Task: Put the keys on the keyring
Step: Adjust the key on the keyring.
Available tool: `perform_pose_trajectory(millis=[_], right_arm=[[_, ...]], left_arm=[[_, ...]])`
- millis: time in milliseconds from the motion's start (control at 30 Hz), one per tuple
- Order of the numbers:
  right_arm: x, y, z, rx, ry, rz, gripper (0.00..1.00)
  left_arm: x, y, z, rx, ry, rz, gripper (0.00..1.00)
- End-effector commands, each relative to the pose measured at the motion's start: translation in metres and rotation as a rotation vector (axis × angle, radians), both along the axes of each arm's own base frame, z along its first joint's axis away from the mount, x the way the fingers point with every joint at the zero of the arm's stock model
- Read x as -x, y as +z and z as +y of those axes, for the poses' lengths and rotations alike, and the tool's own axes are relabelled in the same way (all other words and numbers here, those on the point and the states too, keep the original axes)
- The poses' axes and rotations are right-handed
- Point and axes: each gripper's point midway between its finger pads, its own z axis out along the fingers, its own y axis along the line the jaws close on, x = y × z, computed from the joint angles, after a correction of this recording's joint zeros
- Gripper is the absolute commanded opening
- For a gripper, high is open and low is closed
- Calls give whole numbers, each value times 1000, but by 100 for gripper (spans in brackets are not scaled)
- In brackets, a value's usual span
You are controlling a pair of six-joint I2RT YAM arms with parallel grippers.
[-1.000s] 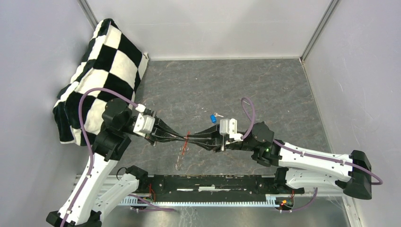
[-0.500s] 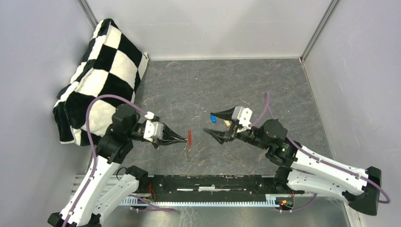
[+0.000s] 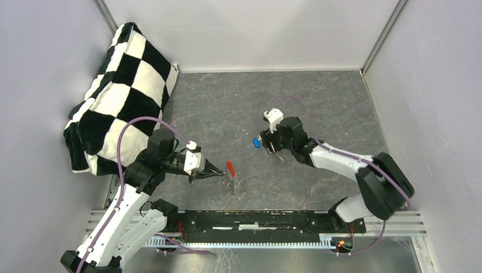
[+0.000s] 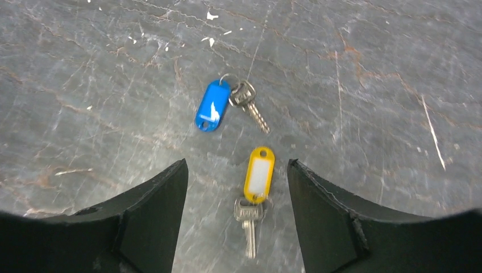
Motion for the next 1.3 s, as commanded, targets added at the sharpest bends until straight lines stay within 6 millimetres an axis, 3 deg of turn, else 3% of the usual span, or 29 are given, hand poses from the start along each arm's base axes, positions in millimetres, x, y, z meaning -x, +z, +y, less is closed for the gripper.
perform_pose_trajectory(millis=[0, 100, 267, 667, 900, 1067, 1267], right_arm=[[-44, 31, 38, -51, 134, -94, 70], [-68, 18, 48, -43, 185, -48, 66], [-84, -6, 46, -89, 222, 24, 61], [-68, -41, 47, -110, 298, 133, 57], [-69, -61, 39, -69, 263, 150, 46], [-68, -63, 38, -61, 268, 137, 37], [-62, -59, 39, -75, 291, 124, 35]], left_arm=[[3, 3, -1, 11, -37, -52, 2], [4, 4, -2, 14, -44, -36, 2], [4, 7, -1, 16, -43, -38, 2], [7, 12, -1, 25, -47, -48, 2], [7, 17, -1, 30, -45, -54, 2], [7, 17, -1, 30, -43, -53, 2], [4, 14, -1, 22, -35, -48, 2]])
